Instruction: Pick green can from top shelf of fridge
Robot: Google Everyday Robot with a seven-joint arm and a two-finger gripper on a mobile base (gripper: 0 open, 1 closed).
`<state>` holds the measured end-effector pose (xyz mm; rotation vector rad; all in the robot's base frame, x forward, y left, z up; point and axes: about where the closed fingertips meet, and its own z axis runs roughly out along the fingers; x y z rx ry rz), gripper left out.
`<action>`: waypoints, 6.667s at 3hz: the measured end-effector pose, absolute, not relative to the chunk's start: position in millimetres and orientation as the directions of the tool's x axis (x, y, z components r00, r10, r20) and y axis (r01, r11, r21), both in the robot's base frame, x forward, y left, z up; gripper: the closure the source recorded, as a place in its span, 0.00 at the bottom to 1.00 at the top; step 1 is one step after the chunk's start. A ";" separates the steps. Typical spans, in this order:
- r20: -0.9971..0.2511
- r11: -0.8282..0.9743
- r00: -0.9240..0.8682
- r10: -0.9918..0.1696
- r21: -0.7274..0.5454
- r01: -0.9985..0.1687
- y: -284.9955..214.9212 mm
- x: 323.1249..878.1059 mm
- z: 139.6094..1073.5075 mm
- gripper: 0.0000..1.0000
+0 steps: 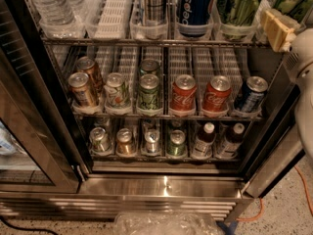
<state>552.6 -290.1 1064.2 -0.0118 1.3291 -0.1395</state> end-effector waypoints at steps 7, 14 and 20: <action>-0.962 0.994 0.255 -0.098 -0.085 0.062 -264.2 584.7 1065.4 0.67; -0.942 0.995 0.322 -0.097 -0.099 0.011 -267.7 567.8 1080.5 1.00; -0.907 0.987 0.404 -0.118 -0.153 -0.055 -274.2 545.1 1092.7 1.00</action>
Offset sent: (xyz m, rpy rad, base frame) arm 0.0227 0.0282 -0.0040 -0.0292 0.0060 0.0963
